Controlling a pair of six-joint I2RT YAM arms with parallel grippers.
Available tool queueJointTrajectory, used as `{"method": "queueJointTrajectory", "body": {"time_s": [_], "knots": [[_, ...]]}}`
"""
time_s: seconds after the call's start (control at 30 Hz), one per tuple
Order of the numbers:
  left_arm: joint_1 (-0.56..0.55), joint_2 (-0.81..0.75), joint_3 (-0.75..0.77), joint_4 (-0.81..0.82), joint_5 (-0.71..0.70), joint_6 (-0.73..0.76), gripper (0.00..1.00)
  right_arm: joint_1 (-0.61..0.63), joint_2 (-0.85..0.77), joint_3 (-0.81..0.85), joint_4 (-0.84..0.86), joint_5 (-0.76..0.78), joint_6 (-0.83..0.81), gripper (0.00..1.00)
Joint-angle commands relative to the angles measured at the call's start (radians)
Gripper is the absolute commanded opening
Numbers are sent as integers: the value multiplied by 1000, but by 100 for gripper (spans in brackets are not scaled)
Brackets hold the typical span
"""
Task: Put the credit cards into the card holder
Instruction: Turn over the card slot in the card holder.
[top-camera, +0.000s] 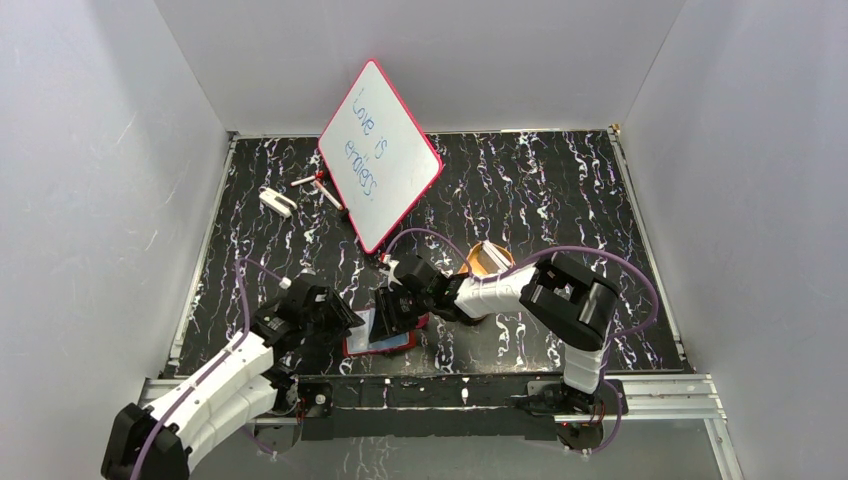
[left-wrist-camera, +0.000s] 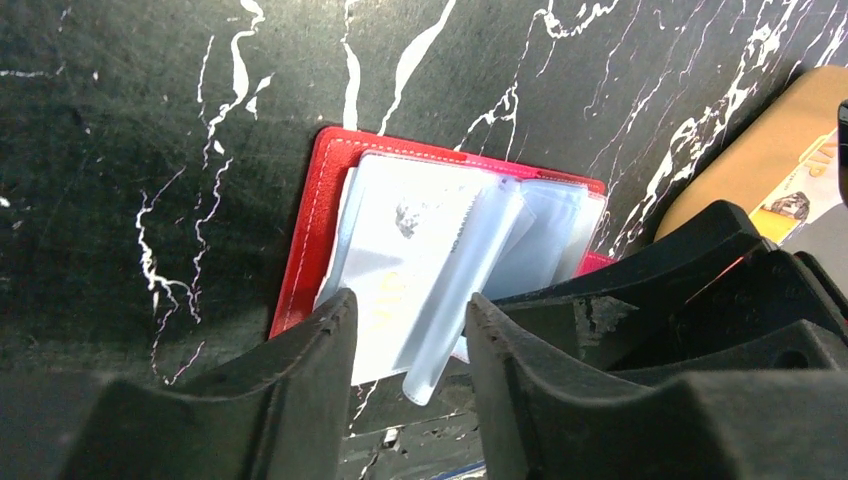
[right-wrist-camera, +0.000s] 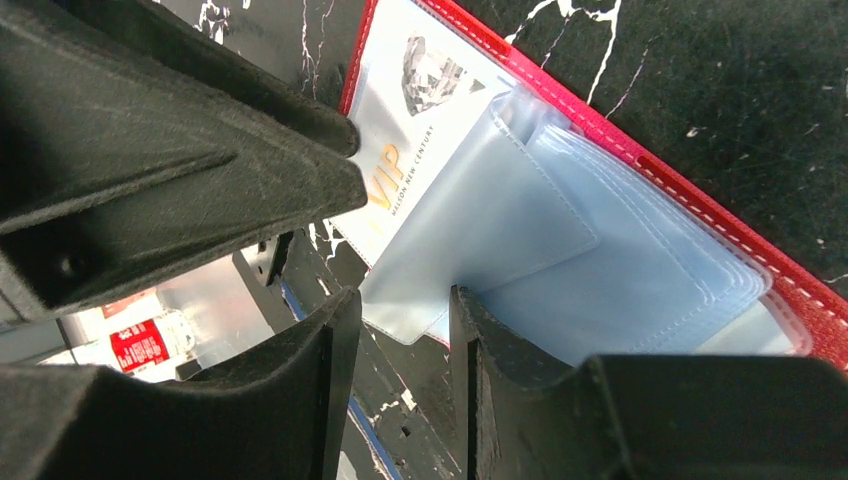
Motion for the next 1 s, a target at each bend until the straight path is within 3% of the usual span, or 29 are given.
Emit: {"method": "queueJointTrajectory", "body": {"time_s": [0.0, 0.1, 0.3, 0.5, 0.63, 0.8, 0.97], "knots": [[-1, -55, 18, -86, 39, -1, 49, 5, 12, 21, 32, 45, 7, 47], [0, -97, -21, -61, 78, -24, 56, 4, 8, 8, 50, 52, 25, 47], [0, -140, -140, 150, 229, -80, 56, 2, 14, -3, 74, 43, 30, 47], [0, 10, -60, 137, 183, -1, 54, 2, 12, 6, 48, 46, 7, 46], [-1, 143, -4, 113, 176, 66, 47, 2, 14, 11, 43, 46, 1, 46], [-1, 182, 1, 131, 193, 108, 38, 1, 17, 14, 41, 42, 1, 46], [-1, 209, -5, 150, 208, 141, 20, -1, 19, 14, 40, 42, -4, 46]]}}
